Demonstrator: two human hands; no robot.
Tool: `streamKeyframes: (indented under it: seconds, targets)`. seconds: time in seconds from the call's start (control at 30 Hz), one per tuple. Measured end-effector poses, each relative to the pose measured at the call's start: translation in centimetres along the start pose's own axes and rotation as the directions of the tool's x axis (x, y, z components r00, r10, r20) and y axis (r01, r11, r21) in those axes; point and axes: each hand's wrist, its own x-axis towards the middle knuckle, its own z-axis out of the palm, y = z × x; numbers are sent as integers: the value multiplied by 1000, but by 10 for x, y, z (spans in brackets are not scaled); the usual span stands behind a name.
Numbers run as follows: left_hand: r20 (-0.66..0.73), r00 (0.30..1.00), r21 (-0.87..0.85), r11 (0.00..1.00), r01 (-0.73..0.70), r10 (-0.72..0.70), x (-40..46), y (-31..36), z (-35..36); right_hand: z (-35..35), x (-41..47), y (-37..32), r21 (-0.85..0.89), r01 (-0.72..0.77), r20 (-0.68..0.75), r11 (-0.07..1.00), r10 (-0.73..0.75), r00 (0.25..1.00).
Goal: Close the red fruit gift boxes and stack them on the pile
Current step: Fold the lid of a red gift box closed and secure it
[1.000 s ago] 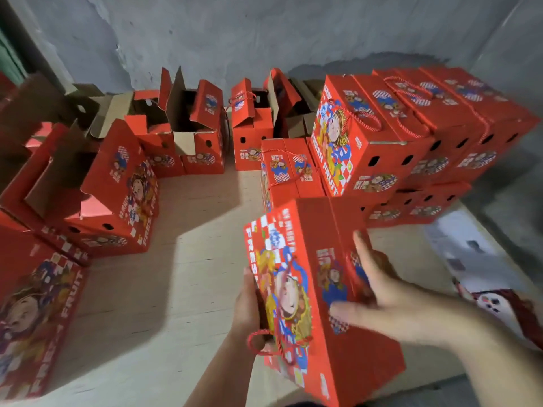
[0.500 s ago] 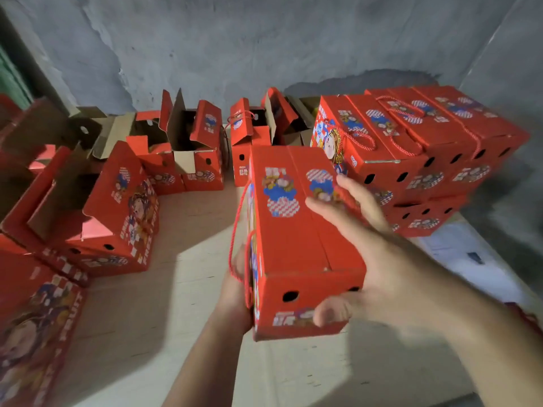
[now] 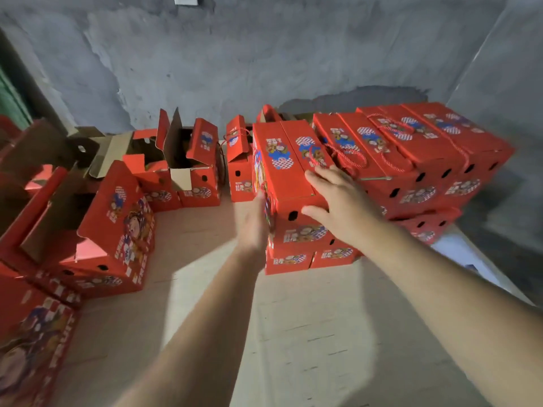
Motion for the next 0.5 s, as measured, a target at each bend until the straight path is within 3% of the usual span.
streamKeyframes:
  seconds: [0.1, 0.2, 0.37, 0.5]
  targets:
    - [2, 988, 32, 987, -157, 157, -22, -18, 15, 25, -4, 10, -206, -18, -173, 978, -18, 985]
    - [-53, 949, 266, 921, -286, 310, -8, -24, 21, 28, 4, 5, -259, -65, -239, 964, 1, 971]
    - [-57, 967, 468, 862, -194, 249, 4, -12, 17, 40, -4, -6, -150, -112, -151, 982, 89, 985]
    - [-87, 968, 325, 925, -194, 234, -46, -29, 43, 53, -38, -17, -62, -31, -71, 998, 26, 997]
